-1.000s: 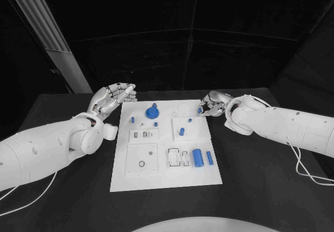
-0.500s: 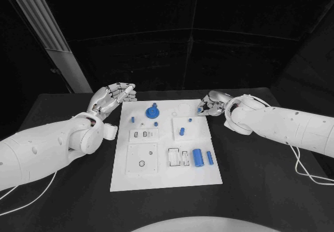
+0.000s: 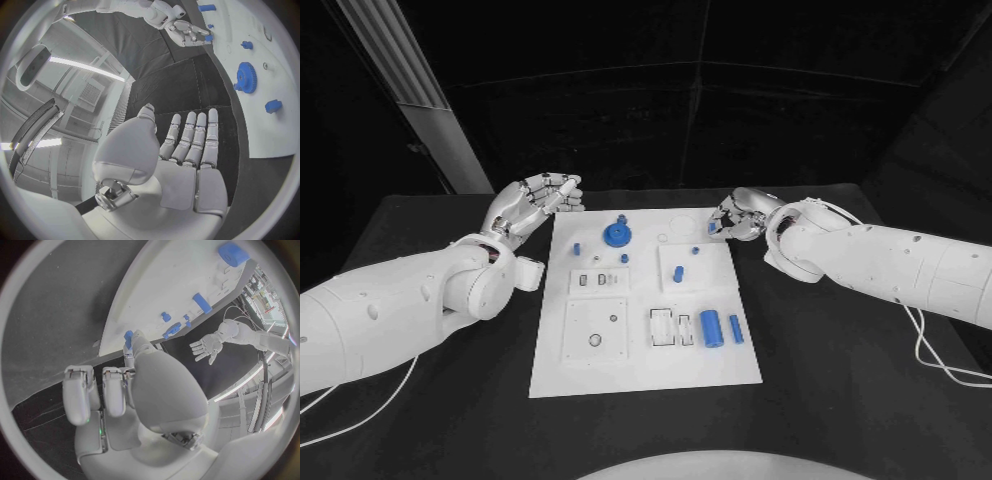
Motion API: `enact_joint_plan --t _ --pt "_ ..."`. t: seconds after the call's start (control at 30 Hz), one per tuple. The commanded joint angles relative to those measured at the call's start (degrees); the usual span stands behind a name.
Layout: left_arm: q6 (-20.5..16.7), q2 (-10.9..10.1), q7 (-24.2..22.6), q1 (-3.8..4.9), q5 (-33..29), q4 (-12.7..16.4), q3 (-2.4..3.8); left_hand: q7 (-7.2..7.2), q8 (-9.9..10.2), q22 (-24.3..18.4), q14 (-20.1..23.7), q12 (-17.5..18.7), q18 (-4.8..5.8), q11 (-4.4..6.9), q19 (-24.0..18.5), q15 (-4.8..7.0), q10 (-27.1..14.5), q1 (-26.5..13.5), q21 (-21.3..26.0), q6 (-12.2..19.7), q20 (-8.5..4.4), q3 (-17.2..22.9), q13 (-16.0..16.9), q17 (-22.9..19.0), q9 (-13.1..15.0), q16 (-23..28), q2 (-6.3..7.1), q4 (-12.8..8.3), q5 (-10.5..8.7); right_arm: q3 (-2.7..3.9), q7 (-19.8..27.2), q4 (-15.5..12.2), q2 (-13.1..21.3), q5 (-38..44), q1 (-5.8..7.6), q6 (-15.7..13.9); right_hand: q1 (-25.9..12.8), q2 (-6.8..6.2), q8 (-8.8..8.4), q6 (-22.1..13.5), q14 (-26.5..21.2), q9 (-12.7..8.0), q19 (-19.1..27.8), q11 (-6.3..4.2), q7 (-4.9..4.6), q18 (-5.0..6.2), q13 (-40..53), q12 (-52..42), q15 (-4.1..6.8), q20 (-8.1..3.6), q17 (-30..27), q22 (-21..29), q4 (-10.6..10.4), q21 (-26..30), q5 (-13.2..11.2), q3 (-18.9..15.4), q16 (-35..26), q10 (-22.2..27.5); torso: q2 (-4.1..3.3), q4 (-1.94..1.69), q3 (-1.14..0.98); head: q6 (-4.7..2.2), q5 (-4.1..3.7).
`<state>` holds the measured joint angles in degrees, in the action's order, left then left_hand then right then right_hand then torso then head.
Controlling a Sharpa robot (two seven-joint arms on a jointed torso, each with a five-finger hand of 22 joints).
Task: Assemble the parts on the task board
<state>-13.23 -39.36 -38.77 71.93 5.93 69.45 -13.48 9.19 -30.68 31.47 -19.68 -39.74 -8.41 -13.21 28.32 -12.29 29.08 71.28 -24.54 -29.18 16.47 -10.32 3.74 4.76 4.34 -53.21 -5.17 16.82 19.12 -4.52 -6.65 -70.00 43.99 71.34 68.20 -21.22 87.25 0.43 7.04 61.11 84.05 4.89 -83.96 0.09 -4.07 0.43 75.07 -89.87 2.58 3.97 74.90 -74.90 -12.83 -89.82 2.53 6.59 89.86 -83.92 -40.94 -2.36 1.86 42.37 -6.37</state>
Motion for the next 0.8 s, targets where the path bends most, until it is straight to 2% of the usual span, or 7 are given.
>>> enact_joint_plan --t 0.03,0.23,0.37,0.5,0.63,0.7,0.8 --pt "0.31 -0.04 -8.4 0.08 0.18 0.13 0.04 6.23 0.38 -0.07 0.43 -0.38 0.58 0.14 -0.24 -0.16 -0.42 0.04 0.1 0.21 0.0 -0.07 -0.06 -0.08 0.08 -0.25 -0.35 -0.09 0.2 0.04 3.04 -1.22 0.55 0.69 0.11 -6.56 0.35 0.27 0.13 0.7 5.95 0.13 -6.04 0.16 0.26 -0.43 14.93 -0.13 -0.06 -0.2 15.1 -15.1 0.28 -0.18 0.36 0.05 0.14 -6.08 0.05 0.03 0.02 -0.03 0.3" --pt "0.36 0.29 -8.35 0.05 0.18 -0.23 0.04 6.23 0.38 -0.07 0.43 -0.38 0.58 0.14 -0.24 -0.16 -0.42 0.04 0.1 0.21 0.0 -0.07 -0.06 -0.08 0.08 -0.25 -0.35 -0.09 0.2 0.14 2.88 -5.99 2.3 0.72 0.31 -8.98 0.27 0.11 0.12 1.11 5.95 0.11 -6.04 0.45 -0.04 -0.43 14.93 -0.13 -0.27 -0.08 15.1 -15.1 0.4 -0.18 0.37 -0.22 0.14 -6.08 0.16 -0.05 0.12 0.26 0.46" --pt "0.37 0.45 -8.33 0.03 0.18 -0.41 0.04 6.23 0.38 -0.07 0.43 -0.38 0.58 0.14 -0.24 -0.16 -0.42 0.04 0.1 0.21 0.0 -0.07 -0.06 -0.08 0.08 -0.25 -0.35 -0.09 0.2 0.18 1.89 -8.84 2.24 0.72 0.61 -8.94 0.11 0.04 0.03 1.19 5.95 0.07 -6.04 0.61 -0.23 -0.43 14.93 -0.13 -0.36 0.0 15.1 -15.1 0.38 -0.18 0.39 -0.4 0.14 -6.08 0.03 0.05 0.08 0.22 0.56" --pt "0.41 0.66 -8.3 0.01 0.17 -0.52 0.04 6.23 0.38 -0.07 0.43 -0.38 0.58 0.14 -0.24 -0.16 -0.42 0.04 0.1 0.21 0.0 -0.07 -0.06 -0.08 0.08 -0.25 -0.35 -0.09 0.2 0.19 0.6 -11.18 1.27 0.73 0.74 -7.88 -0.06 -0.08 -0.04 1.34 5.95 0.03 -6.04 0.81 -0.46 -0.43 14.93 -0.13 -0.48 0.08 15.1 -15.1 0.38 -0.18 0.38 -0.61 0.14 -6.08 0.0 -0.09 0.07 0.15 0.89" --pt "0.43 0.77 -8.3 0.01 0.17 -0.55 0.04 6.23 0.38 -0.07 0.43 -0.38 0.58 0.14 -0.24 -0.16 -0.42 0.04 0.1 0.21 0.0 -0.07 -0.06 -0.08 0.08 -0.25 -0.35 -0.09 0.2 0.19 -0.96 -13.45 0.01 1.36 0.77 -6.6 -0.37 -0.18 0.04 1.96 5.95 0.06 -6.04 1.09 -0.75 -0.43 14.93 -0.13 -0.7 0.25 15.1 -15.1 0.34 -0.18 0.36 -0.97 0.14 -6.08 0.02 -0.14 0.09 0.35 2.06" --pt "0.38 0.76 -8.29 0.01 0.17 -0.57 0.04 6.23 0.38 -0.07 0.43 -0.38 0.58 0.14 -0.24 -0.16 -0.42 0.04 0.1 0.21 0.0 -0.07 -0.06 -0.08 0.08 -0.25 -0.35 -0.09 0.2 0.19 -1.73 -14.3 -0.66 2.2 0.78 -6.13 -0.49 -0.22 0.07 2.22 5.95 0.07 -6.04 1.17 -0.82 -0.43 14.93 -0.13 -0.78 0.32 15.1 -15.1 0.33 -0.18 0.34 -1.12 0.14 -6.08 0.05 -0.03 0.08 0.51 2.82" --pt "0.35 0.78 -8.28 0.01 0.17 -0.54 0.04 6.23 0.38 -0.07 0.43 -0.38 0.58 0.14 -0.24 -0.16 -0.42 0.04 0.1 0.21 0.0 -0.07 -0.06 -0.08 0.08 -0.25 -0.35 -0.09 0.2 0.18 -3.1 -15.47 -1.88 3.65 0.77 -5.29 -0.68 -0.27 0.12 2.6 5.95 0.09 -6.04 1.26 -0.91 -0.43 14.93 -0.13 -0.88 0.42 15.1 -15.1 0.28 -0.18 0.32 -1.33 0.14 -6.08 0.01 -0.07 0.1 0.85 3.48"
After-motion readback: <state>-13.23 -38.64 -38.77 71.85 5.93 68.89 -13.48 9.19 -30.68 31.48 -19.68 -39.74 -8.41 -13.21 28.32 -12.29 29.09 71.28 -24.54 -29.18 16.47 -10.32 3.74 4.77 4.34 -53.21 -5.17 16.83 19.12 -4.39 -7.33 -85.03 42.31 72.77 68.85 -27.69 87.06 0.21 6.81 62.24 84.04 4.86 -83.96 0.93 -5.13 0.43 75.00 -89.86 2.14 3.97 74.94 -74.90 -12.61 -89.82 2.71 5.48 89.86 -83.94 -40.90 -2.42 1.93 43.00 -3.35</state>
